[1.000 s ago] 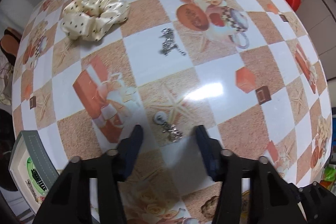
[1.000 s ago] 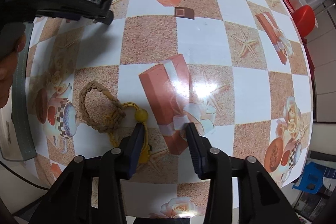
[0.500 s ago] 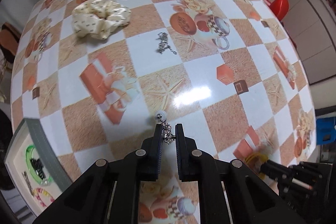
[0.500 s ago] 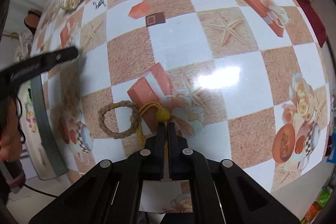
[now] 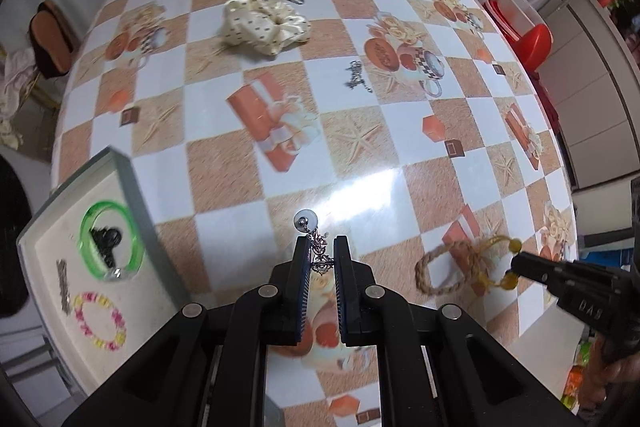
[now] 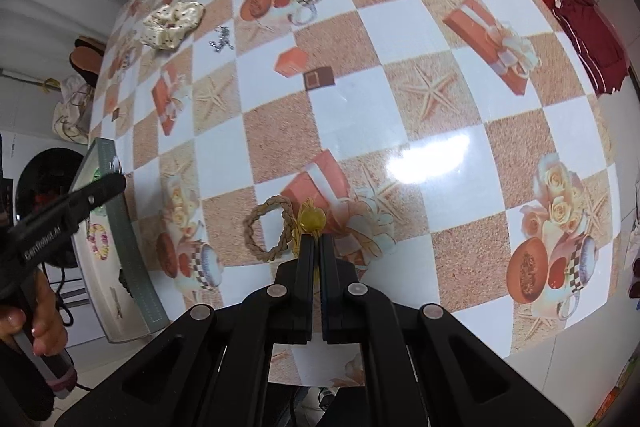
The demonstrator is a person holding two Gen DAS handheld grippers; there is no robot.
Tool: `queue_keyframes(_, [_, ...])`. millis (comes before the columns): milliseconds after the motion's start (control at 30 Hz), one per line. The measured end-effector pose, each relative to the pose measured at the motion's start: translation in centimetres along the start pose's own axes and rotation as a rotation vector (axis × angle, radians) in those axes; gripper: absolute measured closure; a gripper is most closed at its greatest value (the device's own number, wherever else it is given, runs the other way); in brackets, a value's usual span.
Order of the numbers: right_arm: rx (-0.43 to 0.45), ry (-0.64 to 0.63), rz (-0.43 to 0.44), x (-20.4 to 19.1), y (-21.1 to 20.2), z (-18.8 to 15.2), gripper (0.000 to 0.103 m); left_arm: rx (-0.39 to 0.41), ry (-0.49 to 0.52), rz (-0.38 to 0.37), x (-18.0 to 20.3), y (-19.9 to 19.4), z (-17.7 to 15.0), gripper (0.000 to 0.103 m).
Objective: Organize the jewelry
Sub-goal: 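Grasp the yellow beaded hair tie with the right tool while the left tool grasps the silver chain charm, then carry the hair tie with the right tool while the left tool carries the silver charm over the tray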
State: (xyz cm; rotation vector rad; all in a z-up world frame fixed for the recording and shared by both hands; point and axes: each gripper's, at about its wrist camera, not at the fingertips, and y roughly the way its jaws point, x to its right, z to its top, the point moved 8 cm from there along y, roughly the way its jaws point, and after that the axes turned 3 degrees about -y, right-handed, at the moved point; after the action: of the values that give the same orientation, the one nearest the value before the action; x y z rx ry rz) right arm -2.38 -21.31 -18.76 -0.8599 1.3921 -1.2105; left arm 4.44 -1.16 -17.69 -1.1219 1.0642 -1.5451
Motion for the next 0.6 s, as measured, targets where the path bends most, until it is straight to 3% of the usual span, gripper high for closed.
queue_keyframes(600, [0.034, -0.183, 0.034, -6.9, -2.3, 1.7, 0.100, 0.051, -0.171, 0.022, -5.9, -3.8, -4.5, 0.086])
